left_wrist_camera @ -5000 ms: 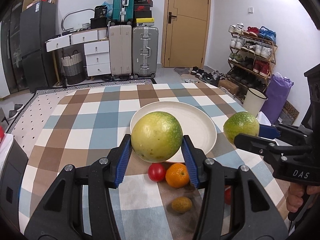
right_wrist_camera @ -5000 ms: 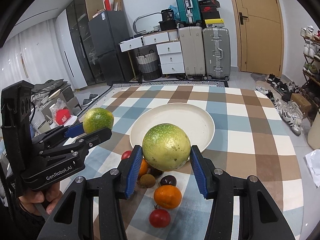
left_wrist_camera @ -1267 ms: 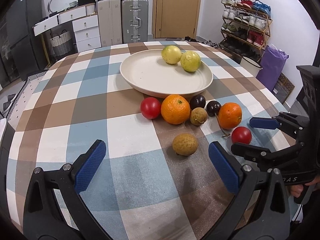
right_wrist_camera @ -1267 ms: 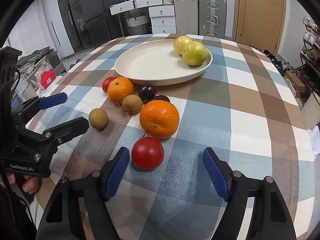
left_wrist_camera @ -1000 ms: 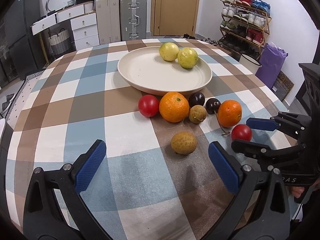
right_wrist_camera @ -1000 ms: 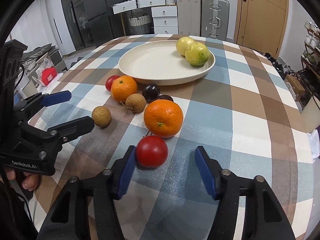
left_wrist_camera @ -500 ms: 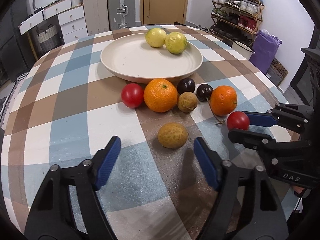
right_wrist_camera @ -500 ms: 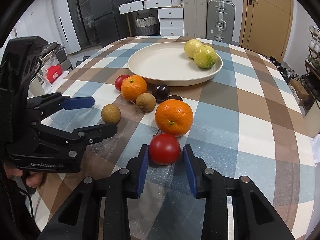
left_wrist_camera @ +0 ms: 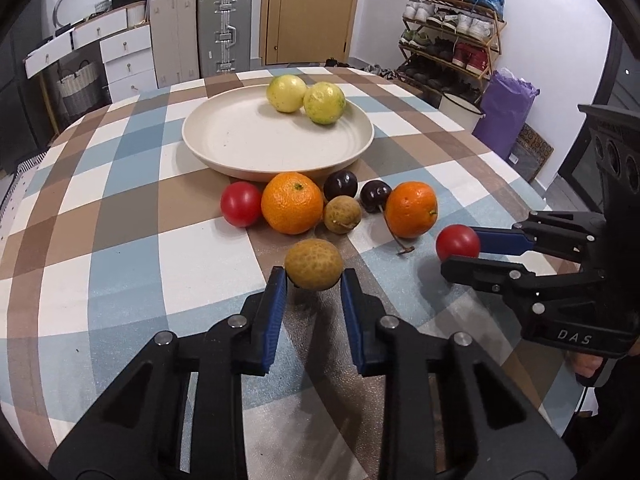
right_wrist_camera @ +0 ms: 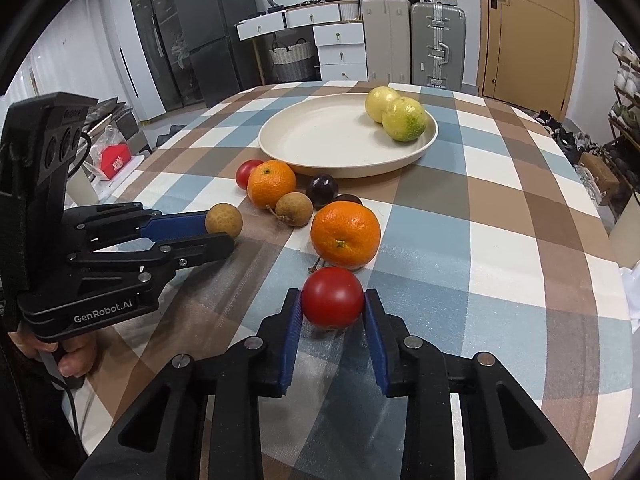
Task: Organize fruits
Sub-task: 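Grasp the brown kiwi with the right tool while the left tool holds the tomato, then place the kiwi on the plate with the right tool while the left tool places the tomato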
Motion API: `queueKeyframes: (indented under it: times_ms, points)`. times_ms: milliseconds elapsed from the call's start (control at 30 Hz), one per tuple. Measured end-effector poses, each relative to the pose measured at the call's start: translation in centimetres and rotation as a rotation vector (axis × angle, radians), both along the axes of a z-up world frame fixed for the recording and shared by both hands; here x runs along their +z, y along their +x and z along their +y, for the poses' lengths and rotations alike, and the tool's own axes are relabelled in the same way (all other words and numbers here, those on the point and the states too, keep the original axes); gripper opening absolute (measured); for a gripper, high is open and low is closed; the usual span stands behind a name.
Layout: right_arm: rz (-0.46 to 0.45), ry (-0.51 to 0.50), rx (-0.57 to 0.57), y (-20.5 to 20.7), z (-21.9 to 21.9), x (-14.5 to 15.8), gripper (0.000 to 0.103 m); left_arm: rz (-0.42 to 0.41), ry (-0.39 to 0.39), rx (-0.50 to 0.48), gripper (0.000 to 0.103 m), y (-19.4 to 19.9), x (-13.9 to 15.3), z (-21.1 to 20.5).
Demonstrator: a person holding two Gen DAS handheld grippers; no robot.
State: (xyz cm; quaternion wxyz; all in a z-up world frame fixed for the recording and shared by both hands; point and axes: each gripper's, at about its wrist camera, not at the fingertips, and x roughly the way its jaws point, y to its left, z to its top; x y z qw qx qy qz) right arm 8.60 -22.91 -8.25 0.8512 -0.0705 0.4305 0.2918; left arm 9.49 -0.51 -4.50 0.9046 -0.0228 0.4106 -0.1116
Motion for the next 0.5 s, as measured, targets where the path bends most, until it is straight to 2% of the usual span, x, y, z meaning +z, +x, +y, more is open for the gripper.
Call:
queueKeyframes:
  times_ms: [267,500]
  points:
    - [-0.032,0.047,0.002,-0.5,-0.8,2.2,0.031,-0.073,-0.028,0.031,0.025,-0.9,2.6,0.9]
    - [-0.079,0.080,-0.003,0.0,-0.9,4.7,0.031,-0.143,-0.011,0.060,0.025,-0.8,5.4,1.3]
